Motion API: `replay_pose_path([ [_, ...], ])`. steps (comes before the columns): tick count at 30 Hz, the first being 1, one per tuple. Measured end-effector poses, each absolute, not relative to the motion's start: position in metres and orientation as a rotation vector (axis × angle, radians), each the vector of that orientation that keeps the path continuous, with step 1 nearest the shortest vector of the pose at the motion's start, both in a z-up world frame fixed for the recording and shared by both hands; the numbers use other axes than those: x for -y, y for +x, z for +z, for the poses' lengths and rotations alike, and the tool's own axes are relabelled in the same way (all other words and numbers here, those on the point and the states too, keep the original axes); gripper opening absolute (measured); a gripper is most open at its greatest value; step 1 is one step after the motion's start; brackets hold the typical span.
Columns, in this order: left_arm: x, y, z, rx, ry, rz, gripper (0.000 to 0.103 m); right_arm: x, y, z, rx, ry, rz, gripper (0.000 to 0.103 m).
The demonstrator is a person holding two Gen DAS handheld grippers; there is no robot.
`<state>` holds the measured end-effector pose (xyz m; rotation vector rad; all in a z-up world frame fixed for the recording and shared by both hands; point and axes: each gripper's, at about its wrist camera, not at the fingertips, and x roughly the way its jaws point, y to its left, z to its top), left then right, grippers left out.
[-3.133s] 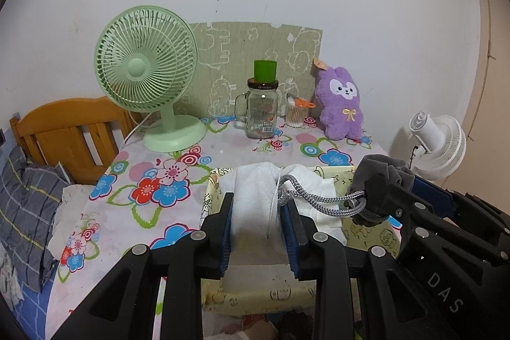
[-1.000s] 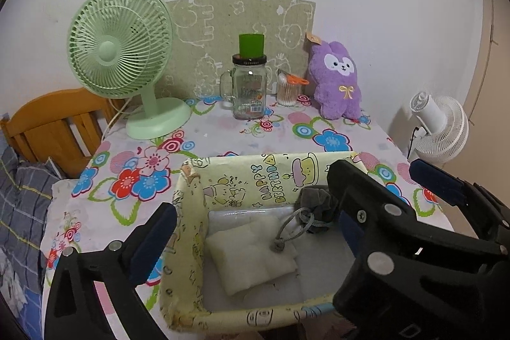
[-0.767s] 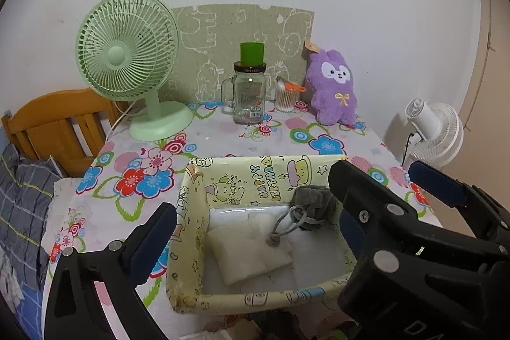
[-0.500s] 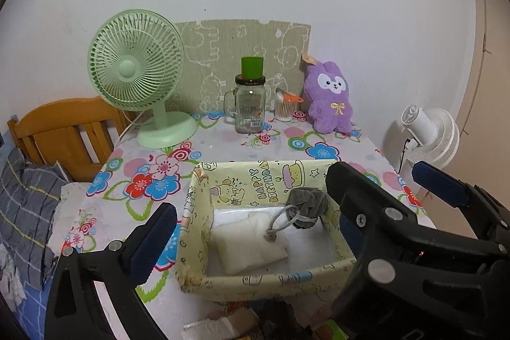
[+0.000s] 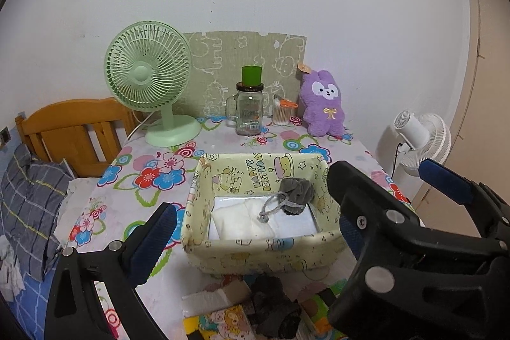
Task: Organize soft objects
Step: 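Withdraw both open tools from the box back toward the remaining items, then grasp the black bag-wrapped item with the left tool while the right tool grasps the green tissue pack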
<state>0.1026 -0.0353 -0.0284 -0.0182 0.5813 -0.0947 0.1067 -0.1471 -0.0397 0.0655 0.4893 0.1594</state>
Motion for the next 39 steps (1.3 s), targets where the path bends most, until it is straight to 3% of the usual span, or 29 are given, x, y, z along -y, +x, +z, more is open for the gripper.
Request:
replay_pose_path([
  [10, 0.038, 0.072, -0.027, -0.516, 0.023, -0.038, 0.103, 0.147, 0.078, -0.038, -0.459, 0.025, 0.126, 0.101],
  [27, 0.037, 0.046, -0.053, -0.566, -0.013, -0.077, 0.103, 0.141, 0.042, -0.057, -0.452, -0.013, 0.112, 0.101],
  [39, 0.039, 0.046, -0.082, -0.616, -0.002, -0.099, 0.103, 0.144, 0.044, -0.089, -0.543, 0.021, 0.105, 0.101],
])
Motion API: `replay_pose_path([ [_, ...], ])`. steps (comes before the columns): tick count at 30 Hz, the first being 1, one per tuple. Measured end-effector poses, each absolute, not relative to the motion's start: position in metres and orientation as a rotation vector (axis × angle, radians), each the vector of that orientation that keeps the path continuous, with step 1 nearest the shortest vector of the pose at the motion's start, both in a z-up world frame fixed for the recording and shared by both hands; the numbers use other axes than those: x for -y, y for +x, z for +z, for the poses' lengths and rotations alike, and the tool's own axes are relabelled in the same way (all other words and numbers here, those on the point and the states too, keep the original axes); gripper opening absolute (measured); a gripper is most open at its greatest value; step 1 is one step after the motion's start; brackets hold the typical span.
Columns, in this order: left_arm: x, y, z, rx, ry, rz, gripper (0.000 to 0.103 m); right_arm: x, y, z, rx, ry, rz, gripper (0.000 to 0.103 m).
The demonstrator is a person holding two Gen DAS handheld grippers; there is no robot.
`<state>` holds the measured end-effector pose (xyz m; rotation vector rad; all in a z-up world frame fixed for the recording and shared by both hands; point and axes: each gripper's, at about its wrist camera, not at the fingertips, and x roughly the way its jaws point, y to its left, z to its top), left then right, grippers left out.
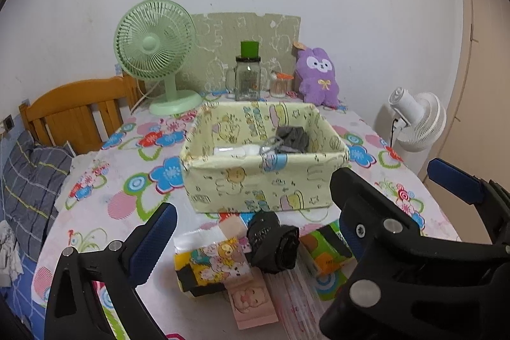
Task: Organize soft objects
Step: 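Grasp the black bag-wrapped item with the left tool while the right tool grasps the green tissue pack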
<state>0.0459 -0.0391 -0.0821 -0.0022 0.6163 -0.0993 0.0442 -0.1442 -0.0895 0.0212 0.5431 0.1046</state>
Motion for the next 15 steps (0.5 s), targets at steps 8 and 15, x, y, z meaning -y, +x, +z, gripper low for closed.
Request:
replay_pose_path([
  [8, 0.043, 0.052, -0.104, -0.658, 0.008, -0.112, 0.103, 0.148, 0.049, -0.112, -0.584, 0.030, 0.096, 0.101],
  [15, 0.038, 0.063, -0.123, -0.716, -0.001, -0.108, 0.100, 0.147, 0.059, -0.130, -0.635, 0.023, 0.103, 0.101],
])
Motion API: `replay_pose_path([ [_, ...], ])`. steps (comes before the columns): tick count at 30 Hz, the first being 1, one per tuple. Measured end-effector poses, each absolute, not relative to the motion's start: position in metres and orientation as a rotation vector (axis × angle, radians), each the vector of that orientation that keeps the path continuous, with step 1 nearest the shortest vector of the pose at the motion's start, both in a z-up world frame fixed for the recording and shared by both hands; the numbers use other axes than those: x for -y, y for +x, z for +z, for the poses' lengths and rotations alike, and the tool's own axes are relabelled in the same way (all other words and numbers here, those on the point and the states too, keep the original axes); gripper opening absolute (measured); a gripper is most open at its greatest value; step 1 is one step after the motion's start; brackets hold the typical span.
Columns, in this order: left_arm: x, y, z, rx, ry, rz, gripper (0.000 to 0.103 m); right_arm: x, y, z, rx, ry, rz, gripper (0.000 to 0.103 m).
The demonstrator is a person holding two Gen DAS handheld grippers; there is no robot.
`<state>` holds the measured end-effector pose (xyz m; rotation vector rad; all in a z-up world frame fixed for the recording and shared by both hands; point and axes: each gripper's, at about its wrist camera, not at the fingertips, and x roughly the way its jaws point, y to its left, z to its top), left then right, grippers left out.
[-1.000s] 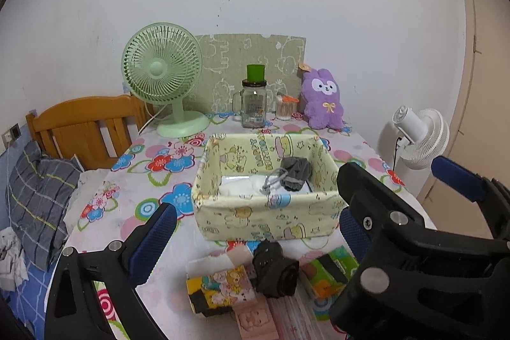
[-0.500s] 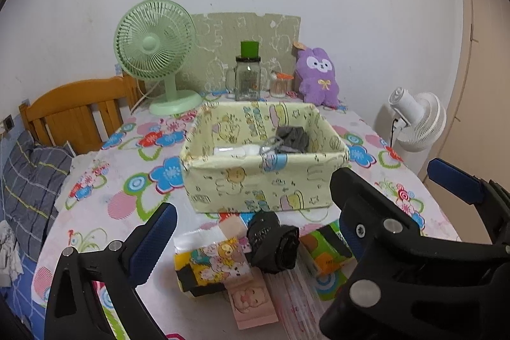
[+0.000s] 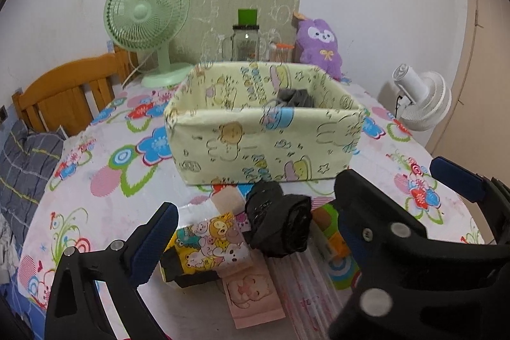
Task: Organize soft objects
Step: 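Grasp the black bag-wrapped item with the left tool while the right tool grasps the green tissue pack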
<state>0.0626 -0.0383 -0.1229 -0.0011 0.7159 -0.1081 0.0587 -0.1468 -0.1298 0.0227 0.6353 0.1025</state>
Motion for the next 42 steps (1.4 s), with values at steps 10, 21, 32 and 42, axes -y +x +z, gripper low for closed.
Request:
replay_pose_path([
  [10, 0.041, 0.077, -0.142, -0.775, 0.000, -0.129, 0.089, 0.153, 0.076, -0.150, -0.705, 0.034, 0.092, 0.101],
  [21, 0.049, 0.088, -0.151, -0.800, 0.022, -0.138, 0.041, 0.163, 0.090, -0.168, -0.774, 0.072, 0.071, 0.101],
  [32, 0.048, 0.085, -0.155, -0.806, 0.030, -0.166, 0.028, 0.161, 0.102, -0.181, -0.826, 0.073, 0.076, 0.101],
  [42, 0.050, 0.084, -0.158, -0.811, 0.037, -0.175, 0.028, 0.165, 0.111, -0.194, -0.873, 0.113, 0.056, 0.100],
])
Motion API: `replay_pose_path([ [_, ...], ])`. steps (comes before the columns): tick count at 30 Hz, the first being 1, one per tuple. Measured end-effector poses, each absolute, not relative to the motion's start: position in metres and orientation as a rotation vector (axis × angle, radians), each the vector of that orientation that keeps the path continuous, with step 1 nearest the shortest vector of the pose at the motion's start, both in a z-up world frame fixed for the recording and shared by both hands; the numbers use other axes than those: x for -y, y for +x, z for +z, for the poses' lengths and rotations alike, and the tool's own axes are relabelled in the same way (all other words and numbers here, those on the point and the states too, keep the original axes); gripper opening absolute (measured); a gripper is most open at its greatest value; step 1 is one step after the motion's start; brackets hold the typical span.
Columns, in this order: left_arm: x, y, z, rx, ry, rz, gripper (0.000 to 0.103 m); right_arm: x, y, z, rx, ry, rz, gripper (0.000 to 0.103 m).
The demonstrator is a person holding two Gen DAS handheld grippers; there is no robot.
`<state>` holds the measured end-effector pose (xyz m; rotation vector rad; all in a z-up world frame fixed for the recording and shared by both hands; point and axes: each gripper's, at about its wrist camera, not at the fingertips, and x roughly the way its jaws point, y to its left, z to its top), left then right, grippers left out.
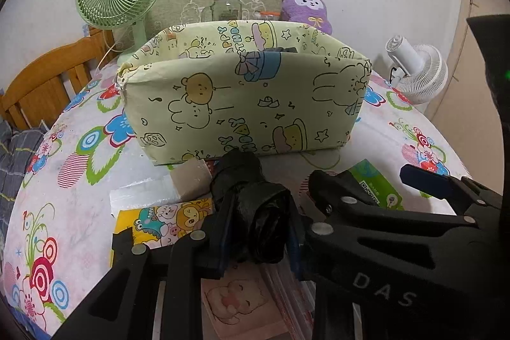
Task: Organize soft objects
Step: 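Grasp the black bag-wrapped item with the left tool while the right tool grasps the green tissue pack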
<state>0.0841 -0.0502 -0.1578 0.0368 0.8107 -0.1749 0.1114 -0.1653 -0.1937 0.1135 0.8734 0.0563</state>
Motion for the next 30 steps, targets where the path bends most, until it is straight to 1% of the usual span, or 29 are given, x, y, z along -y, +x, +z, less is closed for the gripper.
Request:
replay_pose_path([
  [2, 0.052, 0.085, -0.159, -0.818, 0.042, -0.171, 0.027, 0.163, 0.113, -0.195, -0.889, 0.121, 0.064, 0.094],
  [7, 0.054, 0.087, -0.162, -0.828, 0.048, -0.170, 0.027, 0.162, 0.115, -0.199, -0.915, 0.139, 0.076, 0.086],
  [8, 0.055, 0.087, -0.162, -0.830, 0.052, -0.170, 0.027, 0.162, 0.116, -0.200, -0.920, 0.144, 0.084, 0.081],
  [11, 0.056, 0.088, -0.162, -0.834, 0.055, -0.171, 0.026, 0.159, 0.114, -0.199, -0.920, 0.144, 0.093, 0.074],
  [12, 0.057, 0.088, -0.162, -0.832, 0.059, -0.167, 0.026, 0.159, 0.114, -0.199, -0.918, 0.140, 0.096, 0.071],
  [13, 0.057, 0.087, -0.162, -0.831, 0.064, -0.164, 0.025, 0.158, 0.113, -0.198, -0.919, 0.131, 0.087, 0.061],
  [18, 0.059, 0.086, -0.158, -0.823, 0.068, -0.159, 0.023, 0.159, 0.112, -0.196, -0.910, 0.135, 0.090, 0.050],
  [20, 0.059, 0.086, -0.156, -0.820, 0.066, -0.158, 0.023, 0.159, 0.110, -0.193, -0.901, 0.131, 0.086, 0.043],
  [21, 0.059, 0.086, -0.156, -0.818, 0.064, -0.156, 0.022, 0.159, 0.110, -0.192, -0.895, 0.127, 0.083, 0.041],
  [23, 0.059, 0.085, -0.155, -0.813, 0.061, -0.154, 0.022, 0.159, 0.108, -0.189, -0.881, 0.117, 0.077, 0.032],
  [26, 0.060, 0.083, -0.151, -0.800, 0.064, -0.154, 0.022, 0.159, 0.106, -0.185, -0.865, 0.112, 0.074, 0.025],
  [30, 0.060, 0.082, -0.146, -0.787, 0.061, -0.155, 0.022, 0.159, 0.102, -0.178, -0.843, 0.108, 0.073, 0.019],
])
